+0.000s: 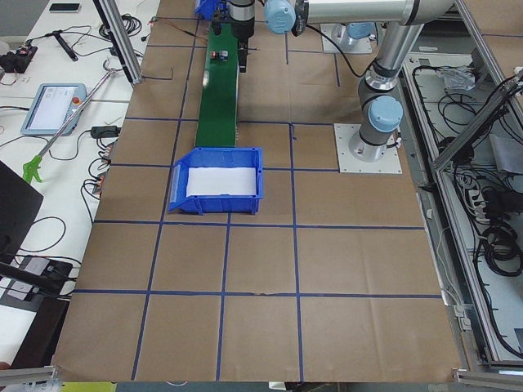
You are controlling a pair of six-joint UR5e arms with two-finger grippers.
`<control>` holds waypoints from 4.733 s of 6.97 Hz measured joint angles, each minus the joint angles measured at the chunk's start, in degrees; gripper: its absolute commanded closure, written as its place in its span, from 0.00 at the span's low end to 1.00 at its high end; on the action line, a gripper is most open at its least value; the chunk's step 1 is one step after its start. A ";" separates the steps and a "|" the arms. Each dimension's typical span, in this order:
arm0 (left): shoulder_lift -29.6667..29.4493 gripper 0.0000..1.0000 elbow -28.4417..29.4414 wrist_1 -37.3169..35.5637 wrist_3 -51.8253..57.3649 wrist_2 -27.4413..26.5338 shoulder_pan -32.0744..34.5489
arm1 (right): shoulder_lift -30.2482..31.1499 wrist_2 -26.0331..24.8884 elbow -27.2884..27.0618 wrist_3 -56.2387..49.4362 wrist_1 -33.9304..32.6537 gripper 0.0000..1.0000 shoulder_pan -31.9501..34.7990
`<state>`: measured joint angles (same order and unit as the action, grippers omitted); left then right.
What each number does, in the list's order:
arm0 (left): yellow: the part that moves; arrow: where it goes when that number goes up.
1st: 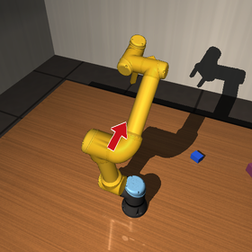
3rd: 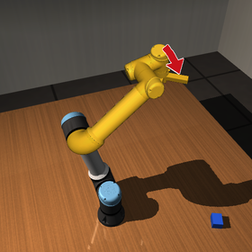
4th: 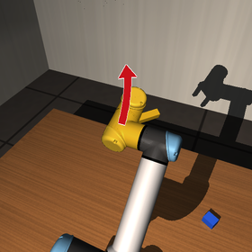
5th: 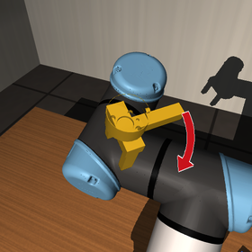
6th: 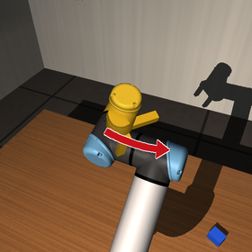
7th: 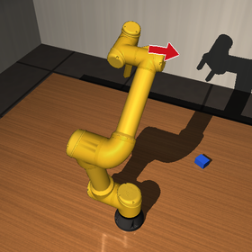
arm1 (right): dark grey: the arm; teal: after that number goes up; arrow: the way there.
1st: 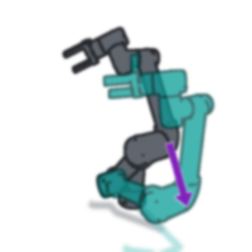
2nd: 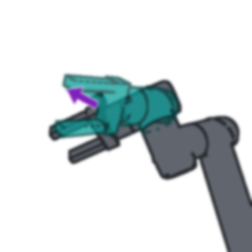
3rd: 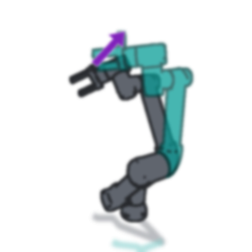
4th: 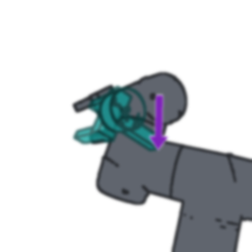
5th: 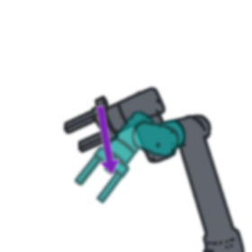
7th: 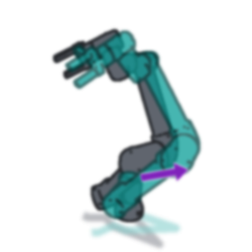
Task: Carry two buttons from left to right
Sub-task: 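Move the right gripper to the red button on the belt and grasp it, then lift the red button and carry it toward the far bin, then lower the red button into the bin beside the yellow button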
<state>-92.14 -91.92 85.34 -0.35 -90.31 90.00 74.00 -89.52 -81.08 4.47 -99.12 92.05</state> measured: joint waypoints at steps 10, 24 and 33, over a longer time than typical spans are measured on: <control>-0.05 0.00 -0.18 0.00 0.17 -0.04 0.00 | -7.15 1.35 -11.14 6.47 -22.30 0.04 1.27; -0.05 0.00 -0.18 0.00 0.20 -0.04 -0.02 | 0.20 -3.43 -7.51 -9.92 -4.42 0.97 -10.50; 0.03 0.00 0.14 -0.03 1.55 -0.06 -2.13 | -17.66 -2.95 3.77 -35.21 -13.53 0.97 -28.52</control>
<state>-92.11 -91.78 85.31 1.20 -90.37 87.87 56.34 -92.47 -77.31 -30.75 -112.65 63.53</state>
